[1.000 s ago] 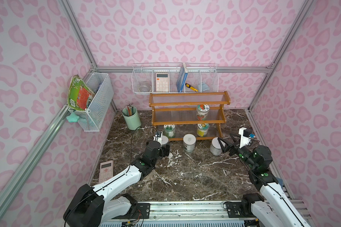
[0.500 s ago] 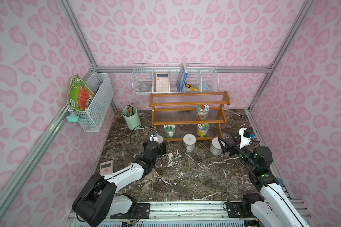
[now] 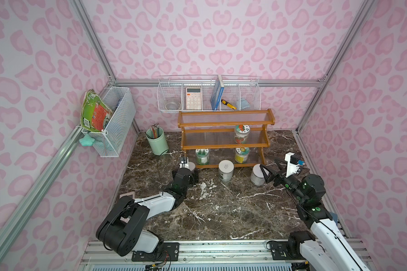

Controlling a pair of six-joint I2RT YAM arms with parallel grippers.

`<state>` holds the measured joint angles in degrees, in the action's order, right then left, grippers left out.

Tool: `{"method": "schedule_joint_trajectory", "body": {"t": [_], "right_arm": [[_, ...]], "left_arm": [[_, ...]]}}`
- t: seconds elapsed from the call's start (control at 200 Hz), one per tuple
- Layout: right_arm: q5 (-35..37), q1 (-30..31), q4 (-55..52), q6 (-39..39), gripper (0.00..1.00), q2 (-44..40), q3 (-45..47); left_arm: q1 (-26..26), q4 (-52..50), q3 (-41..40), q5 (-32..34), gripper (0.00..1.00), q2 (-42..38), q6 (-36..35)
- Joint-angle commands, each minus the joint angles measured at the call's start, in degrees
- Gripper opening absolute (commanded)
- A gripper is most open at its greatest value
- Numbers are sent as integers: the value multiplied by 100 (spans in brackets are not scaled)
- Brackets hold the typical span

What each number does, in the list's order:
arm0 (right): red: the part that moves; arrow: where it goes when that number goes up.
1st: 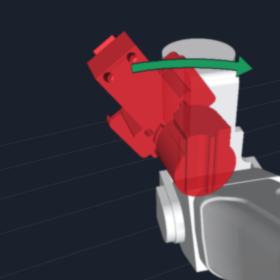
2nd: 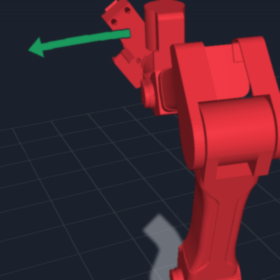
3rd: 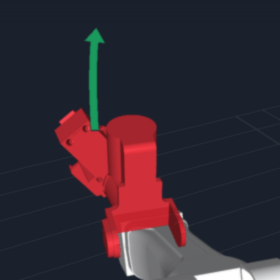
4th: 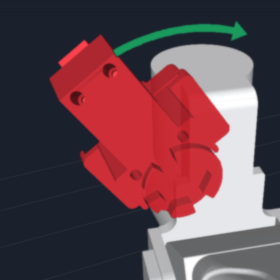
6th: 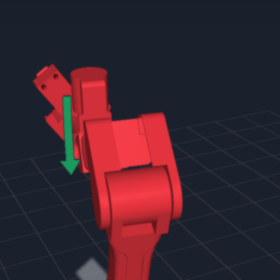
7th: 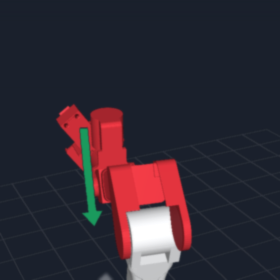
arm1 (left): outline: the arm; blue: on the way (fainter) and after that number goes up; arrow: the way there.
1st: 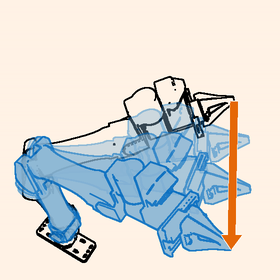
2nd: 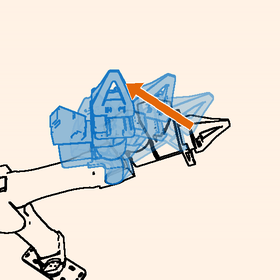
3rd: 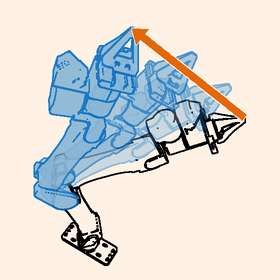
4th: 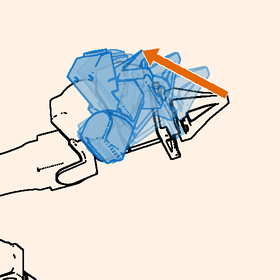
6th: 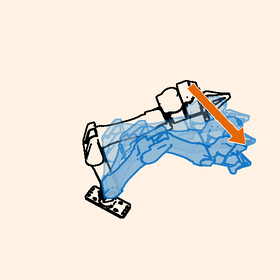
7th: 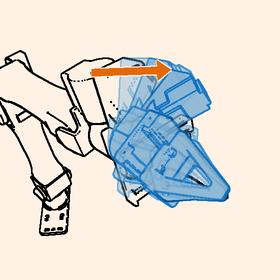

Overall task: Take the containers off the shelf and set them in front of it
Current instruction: Place the container at the center of the board.

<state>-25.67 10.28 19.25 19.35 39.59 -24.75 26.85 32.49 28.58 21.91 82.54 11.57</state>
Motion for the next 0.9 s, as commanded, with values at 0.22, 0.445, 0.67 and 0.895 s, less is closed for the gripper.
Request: {"method": "schedule_joint_trajectory", "body": {"t": [0.22, 0.445, 0.67, 0.895], "right_arm": [[53, 79, 88, -27, 99, 75, 6], [123, 156, 65, -39, 99, 91, 3], [163, 223, 80, -29, 99, 114, -3], [185, 264, 106, -44, 99, 195, -36]], "left_arm": [[30, 846, -81, 111, 87, 295, -239], [95, 935, -89, 249, 95, 475, -145], [197, 884, -116, 422, 100, 460, -94], [267, 536, -74, 647, 100, -57, -94]]}}
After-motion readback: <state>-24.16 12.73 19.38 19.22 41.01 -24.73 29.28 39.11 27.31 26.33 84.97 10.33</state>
